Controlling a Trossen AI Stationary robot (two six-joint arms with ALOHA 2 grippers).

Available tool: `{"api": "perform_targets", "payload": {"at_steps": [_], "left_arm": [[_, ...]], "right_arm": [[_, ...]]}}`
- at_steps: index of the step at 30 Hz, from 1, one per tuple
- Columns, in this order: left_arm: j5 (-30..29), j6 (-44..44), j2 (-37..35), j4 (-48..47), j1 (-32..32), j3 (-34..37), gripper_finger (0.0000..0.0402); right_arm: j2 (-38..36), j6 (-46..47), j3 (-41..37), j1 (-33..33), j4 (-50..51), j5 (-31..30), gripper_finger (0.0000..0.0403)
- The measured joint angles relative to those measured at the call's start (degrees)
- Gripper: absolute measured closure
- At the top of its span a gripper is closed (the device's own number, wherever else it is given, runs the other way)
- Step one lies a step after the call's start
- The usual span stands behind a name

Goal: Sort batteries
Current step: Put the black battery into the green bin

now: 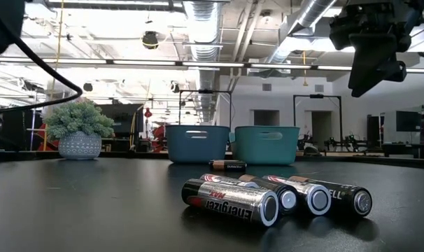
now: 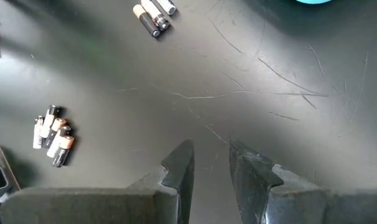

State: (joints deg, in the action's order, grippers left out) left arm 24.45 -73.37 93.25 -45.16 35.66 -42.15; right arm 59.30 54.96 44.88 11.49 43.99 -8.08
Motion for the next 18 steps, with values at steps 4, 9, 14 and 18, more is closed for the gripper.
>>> {"api": "perform_targets", "payload": {"at_steps": [4,9,14,18], "left_arm": [[-0.1,1.2,0.0,-0.7,-1.2,0.0,0.0361],[0.0,1.4,0.0,-1.0,-2.6,0.0,0.0361],[0.5,4.1,0.1,-2.1,-5.5,-1.4,0.0355],[-3.4,8.6,0.3,-3.7,-10.1,-4.2,0.0347]], "right_arm": [[0.0,0.0,-1.3,0.0,0.0,0.0,0.0284],[0.0,0.0,-1.8,0.0,0.1,0.0,0.0284],[0.0,0.0,-1.8,0.0,0.0,0.0,0.0284],[0.0,0.0,-1.8,0.0,0.0,0.0,0.0284]]}}
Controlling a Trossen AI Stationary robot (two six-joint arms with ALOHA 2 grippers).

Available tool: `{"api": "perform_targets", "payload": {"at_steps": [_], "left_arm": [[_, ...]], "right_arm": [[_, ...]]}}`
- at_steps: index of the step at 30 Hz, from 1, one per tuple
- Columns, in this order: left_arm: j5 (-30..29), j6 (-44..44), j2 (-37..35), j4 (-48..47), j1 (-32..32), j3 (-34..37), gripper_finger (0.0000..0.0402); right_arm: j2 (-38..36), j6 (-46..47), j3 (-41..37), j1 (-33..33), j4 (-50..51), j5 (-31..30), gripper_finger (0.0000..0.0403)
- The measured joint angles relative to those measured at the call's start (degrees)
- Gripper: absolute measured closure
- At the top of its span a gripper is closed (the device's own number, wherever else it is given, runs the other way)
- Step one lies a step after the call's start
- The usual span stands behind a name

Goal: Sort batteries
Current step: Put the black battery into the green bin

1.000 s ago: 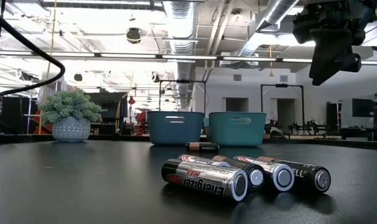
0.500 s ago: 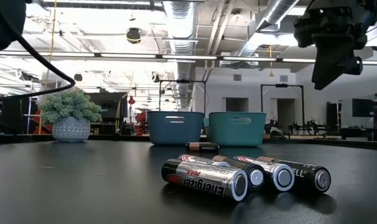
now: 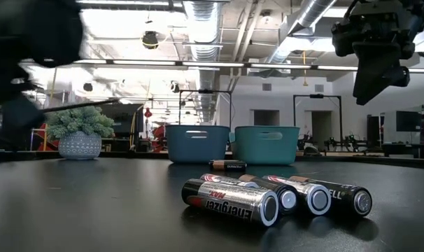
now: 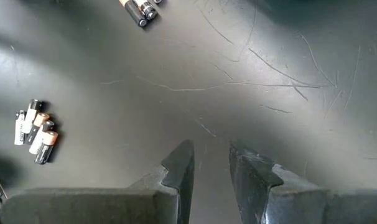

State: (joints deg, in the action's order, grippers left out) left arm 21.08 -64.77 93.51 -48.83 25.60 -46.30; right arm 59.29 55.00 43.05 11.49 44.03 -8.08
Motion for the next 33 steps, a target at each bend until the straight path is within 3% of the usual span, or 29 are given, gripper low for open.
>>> {"api": "perform_targets", "payload": {"at_steps": [8,18,27,31,33], "left_arm": [[-12.2,20.7,0.0,-11.3,-15.2,-12.4,0.0343],[-26.1,51.1,2.0,-13.2,-37.0,-41.4,0.0343],[-25.4,75.0,23.6,-13.6,-46.5,-73.0,0.0352],[-22.6,79.6,34.9,-13.3,-47.2,-86.2,0.0352],[-21.5,80.7,38.8,-10.8,-47.2,-88.7,0.0352]], "right_arm": [[0.0,0.4,0.0,0.0,0.0,0.0,0.0284],[0.0,3.9,0.0,-0.1,-0.1,0.0,0.0284],[0.0,10.0,0.0,-3.0,-0.1,-0.2,0.0284],[0.0,12.4,0.0,-4.0,-0.2,-1.2,0.0284],[0.0,13.5,0.0,-4.4,-0.2,-1.3,0.0284]]}}
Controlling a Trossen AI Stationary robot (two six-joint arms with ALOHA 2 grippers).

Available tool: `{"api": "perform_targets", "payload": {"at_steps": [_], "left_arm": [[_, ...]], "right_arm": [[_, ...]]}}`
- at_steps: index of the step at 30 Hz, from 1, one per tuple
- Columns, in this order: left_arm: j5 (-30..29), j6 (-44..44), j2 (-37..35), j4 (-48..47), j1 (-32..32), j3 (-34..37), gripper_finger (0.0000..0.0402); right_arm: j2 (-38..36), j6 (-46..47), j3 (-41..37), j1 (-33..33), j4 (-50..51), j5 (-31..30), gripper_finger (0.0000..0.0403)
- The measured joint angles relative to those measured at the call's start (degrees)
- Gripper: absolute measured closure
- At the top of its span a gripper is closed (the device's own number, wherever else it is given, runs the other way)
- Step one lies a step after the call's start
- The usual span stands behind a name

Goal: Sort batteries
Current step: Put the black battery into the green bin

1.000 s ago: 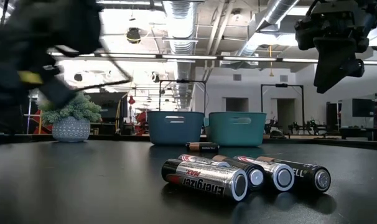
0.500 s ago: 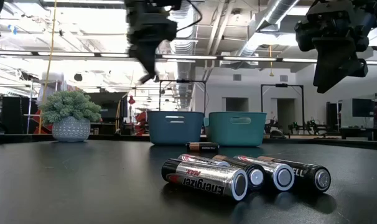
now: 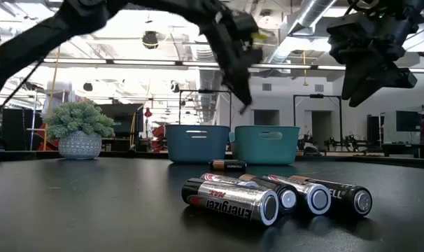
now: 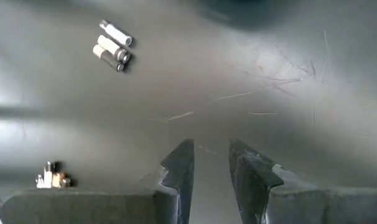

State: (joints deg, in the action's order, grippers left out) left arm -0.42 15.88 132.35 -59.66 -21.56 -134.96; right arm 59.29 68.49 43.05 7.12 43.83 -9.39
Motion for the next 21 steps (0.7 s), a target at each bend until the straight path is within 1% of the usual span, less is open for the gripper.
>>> {"api": "perform_targets", "payload": {"at_steps": [2,6,10,16,21], "left_arm": [[0.9,0.2,1.6,4.5,0.0,2.8,0.0352],[1.7,-0.9,6.0,6.5,0.0,3.0,0.0348],[1.6,-1.2,8.3,8.4,0.4,3.0,0.0338],[1.6,0.2,8.7,9.7,0.8,3.0,0.0327],[1.6,-0.8,8.7,10.2,0.7,2.4,0.0325]], "right_arm": [[0.0,0.8,0.0,-0.3,-0.2,0.0,0.0284],[0.0,2.5,0.0,-0.5,-0.5,0.0,0.0284],[0.0,3.6,0.0,-0.5,-0.7,-0.1,0.0284],[0.0,3.2,0.0,-0.5,-0.7,-0.1,0.0284],[0.0,3.2,0.0,-0.5,-0.6,-0.1,0.0284]]}}
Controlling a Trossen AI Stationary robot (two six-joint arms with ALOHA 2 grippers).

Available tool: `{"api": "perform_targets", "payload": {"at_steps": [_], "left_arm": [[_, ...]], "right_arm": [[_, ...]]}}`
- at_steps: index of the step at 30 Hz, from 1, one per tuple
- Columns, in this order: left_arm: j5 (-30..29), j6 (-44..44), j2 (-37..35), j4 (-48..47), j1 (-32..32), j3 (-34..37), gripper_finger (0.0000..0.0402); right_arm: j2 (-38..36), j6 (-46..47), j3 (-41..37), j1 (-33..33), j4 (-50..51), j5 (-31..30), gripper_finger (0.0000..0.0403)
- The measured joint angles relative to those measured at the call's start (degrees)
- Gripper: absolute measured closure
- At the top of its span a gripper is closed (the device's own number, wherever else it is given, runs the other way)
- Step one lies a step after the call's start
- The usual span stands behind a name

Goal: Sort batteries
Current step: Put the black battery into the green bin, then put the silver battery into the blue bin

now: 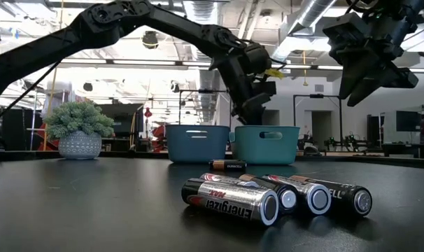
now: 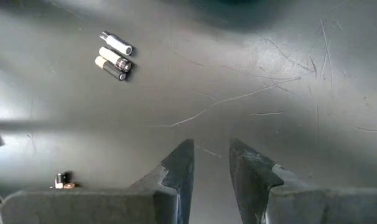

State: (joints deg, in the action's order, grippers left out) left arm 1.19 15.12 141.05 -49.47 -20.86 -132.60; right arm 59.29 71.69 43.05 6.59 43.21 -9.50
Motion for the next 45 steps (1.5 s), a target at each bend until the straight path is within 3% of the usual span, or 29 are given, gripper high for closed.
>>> {"api": "perform_targets", "payload": {"at_steps": [7,21,35,45], "left_arm": [[0.1,-3.0,0.0,-0.1,0.1,0.0,0.0317],[0.3,-3.6,0.0,-1.7,0.2,0.0,0.0208],[-4.8,-5.5,-0.2,-4.3,0.7,-2.3,0.0204],[-10.1,-14.9,-13.8,-12.2,1.4,-2.1,0.0205]], "right_arm": [[0.0,-0.1,0.0,0.0,0.0,0.0,0.0284],[0.0,-0.1,0.0,0.0,0.0,0.0,0.0284],[0.0,-0.1,0.0,0.0,0.0,0.0,0.0284],[0.0,-0.2,0.0,0.0,-0.4,0.0,0.0284]]}}
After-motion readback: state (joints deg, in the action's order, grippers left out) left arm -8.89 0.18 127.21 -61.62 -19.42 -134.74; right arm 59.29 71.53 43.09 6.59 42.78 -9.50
